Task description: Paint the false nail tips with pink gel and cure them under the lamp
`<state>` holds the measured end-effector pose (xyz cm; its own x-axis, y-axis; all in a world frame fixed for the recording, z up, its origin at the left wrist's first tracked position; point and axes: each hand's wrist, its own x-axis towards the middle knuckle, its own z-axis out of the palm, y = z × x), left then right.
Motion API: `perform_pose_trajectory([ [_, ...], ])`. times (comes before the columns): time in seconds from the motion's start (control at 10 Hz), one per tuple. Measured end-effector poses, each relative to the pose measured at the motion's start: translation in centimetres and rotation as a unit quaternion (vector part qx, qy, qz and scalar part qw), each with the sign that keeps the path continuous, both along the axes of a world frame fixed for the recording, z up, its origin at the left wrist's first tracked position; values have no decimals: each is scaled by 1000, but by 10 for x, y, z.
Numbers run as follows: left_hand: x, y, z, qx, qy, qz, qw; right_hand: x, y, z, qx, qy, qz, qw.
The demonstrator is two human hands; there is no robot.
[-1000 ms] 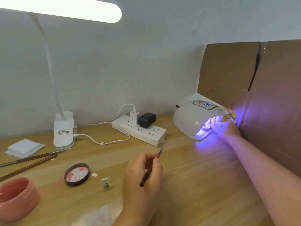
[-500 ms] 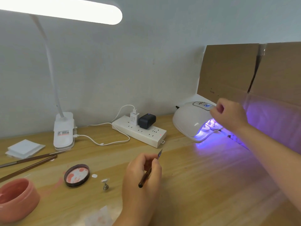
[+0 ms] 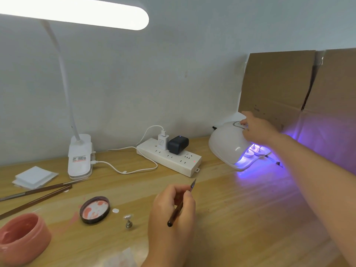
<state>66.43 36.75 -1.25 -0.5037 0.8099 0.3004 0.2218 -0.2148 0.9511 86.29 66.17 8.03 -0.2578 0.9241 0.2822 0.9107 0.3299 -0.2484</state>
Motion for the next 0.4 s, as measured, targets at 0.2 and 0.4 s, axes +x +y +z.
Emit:
perform_pose_trajectory([
  [0.2,0,0,1,11,8,9,1000,-9,7,11,-56,9,0,998],
  [0.4,1,-1,2,56,50,22,997,-18,-40,-11,7,215,-12,977],
])
